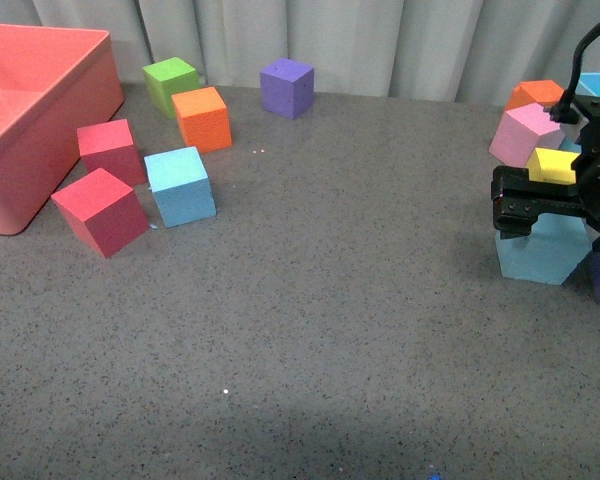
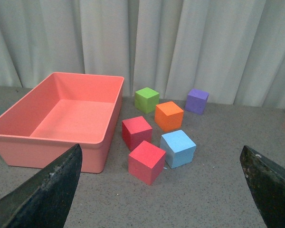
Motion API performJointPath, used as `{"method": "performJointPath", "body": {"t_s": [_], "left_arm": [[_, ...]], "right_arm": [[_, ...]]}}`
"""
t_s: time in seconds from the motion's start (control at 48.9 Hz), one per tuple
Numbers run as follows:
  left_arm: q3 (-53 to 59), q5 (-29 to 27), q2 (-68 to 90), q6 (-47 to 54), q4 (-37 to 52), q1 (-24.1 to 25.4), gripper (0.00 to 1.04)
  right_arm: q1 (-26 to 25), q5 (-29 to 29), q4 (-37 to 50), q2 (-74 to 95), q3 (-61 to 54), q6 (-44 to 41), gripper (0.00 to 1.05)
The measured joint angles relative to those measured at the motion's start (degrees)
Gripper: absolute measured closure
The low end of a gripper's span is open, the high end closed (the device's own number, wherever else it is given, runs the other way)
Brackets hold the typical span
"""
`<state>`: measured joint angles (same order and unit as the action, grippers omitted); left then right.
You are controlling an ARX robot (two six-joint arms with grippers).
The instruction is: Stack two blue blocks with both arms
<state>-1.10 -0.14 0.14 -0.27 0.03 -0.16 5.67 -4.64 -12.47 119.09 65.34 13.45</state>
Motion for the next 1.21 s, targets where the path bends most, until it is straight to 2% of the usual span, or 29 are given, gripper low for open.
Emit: {"method": "performJointPath", "body": {"t_s": [0.143, 0.348, 0.45, 0.593, 0.737, 1.023, 1.207], "left_arm": [[0.0, 0.0, 0.0, 0.0, 0.0, 0.0, 0.07], [0.0, 0.0, 0.0, 0.0, 0.0, 0.0, 0.07], [0.0, 0.0, 0.0, 0.0, 0.0, 0.0, 0.07], [0.0, 0.0, 0.0, 0.0, 0.0, 0.0, 0.07], [0.0, 0.0, 0.0, 0.0, 0.0, 0.0, 0.07], [0.0, 0.0, 0.0, 0.0, 0.0, 0.0, 0.07], [0.0, 0.0, 0.0, 0.0, 0.0, 0.0, 0.07]], "right_arm": [[0.1, 0.3, -0.1, 3.3, 2.2, 0.3, 0.11], [-0.3, -0.2, -1.7, 5.4, 4.4, 0.5, 0.47], [-0.3, 0.3, -1.9, 5.4, 4.7, 0.9, 0.57], [0.6, 2.5, -0.4, 4.0, 4.2, 1.4, 0.60], [3.8, 4.2, -1.0, 2.4, 5.6, 1.4, 0.61], [11.9, 5.1, -6.2, 8.1, 17.6, 3.4, 0.62], [15.1, 5.2, -9.4, 13.0, 24.0, 4.7, 0.62]]}}
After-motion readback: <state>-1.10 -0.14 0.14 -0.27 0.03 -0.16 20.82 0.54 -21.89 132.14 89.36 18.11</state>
